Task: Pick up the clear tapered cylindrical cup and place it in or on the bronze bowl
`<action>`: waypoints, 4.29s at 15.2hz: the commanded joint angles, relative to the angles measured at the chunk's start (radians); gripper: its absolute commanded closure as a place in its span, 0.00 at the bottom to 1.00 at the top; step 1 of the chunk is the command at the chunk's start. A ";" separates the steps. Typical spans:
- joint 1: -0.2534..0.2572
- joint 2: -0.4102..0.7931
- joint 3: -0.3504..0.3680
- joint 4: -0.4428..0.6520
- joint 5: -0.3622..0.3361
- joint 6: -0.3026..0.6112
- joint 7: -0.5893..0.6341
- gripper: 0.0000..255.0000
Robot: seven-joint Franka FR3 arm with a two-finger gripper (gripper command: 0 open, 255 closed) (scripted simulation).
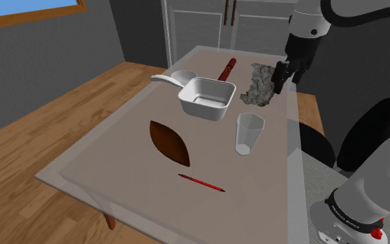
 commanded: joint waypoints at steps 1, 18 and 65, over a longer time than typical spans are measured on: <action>0.000 0.000 0.000 0.000 0.000 0.000 0.000 0.00; 0.050 0.342 -0.111 -0.170 0.123 0.471 -0.173 0.00; 0.073 0.338 -0.066 0.110 0.133 0.192 -0.093 1.00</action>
